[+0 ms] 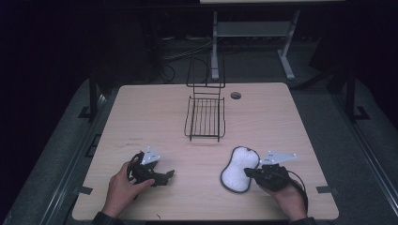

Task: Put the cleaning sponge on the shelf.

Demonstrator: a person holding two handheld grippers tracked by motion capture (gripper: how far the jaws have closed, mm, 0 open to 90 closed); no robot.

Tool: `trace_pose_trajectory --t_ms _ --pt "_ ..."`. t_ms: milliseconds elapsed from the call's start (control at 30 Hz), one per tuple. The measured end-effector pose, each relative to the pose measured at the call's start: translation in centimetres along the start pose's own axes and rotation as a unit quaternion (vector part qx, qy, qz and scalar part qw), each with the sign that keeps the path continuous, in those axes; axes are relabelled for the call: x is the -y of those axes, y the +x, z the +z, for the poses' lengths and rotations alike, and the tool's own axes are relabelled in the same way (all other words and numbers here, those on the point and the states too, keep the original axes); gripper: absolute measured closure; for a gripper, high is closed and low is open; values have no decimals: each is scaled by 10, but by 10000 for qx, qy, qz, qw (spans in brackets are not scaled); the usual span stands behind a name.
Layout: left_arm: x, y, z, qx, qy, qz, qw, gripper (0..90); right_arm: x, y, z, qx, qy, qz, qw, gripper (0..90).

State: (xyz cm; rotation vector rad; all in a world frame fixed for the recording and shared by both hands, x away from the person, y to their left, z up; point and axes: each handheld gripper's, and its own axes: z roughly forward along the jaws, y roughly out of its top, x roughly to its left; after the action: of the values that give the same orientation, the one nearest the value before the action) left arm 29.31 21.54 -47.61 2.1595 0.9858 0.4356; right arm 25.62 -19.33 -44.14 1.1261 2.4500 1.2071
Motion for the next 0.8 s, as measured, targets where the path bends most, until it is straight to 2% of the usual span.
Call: trace_pose_trajectory --t_ms 33,167,300,567,800 --pt "0 0 0 0 0 1 10000 123 1 4 2 14 29 -67 10000 897" --pt "0 0 0 0 -1 -1 10000 123 1 14 5 -3 -1 -91 10000 897" --pt "0 0 0 0 1 0 10000 123 0 23 14 -115 98 -237 9996 897" --pt "0 0 0 0 0 0 10000 122 2 26 25 -157 314 -336 9988 897" --pt "0 0 0 -2 -6 -7 10000 123 3 23 23 -186 320 -349 9987 897"
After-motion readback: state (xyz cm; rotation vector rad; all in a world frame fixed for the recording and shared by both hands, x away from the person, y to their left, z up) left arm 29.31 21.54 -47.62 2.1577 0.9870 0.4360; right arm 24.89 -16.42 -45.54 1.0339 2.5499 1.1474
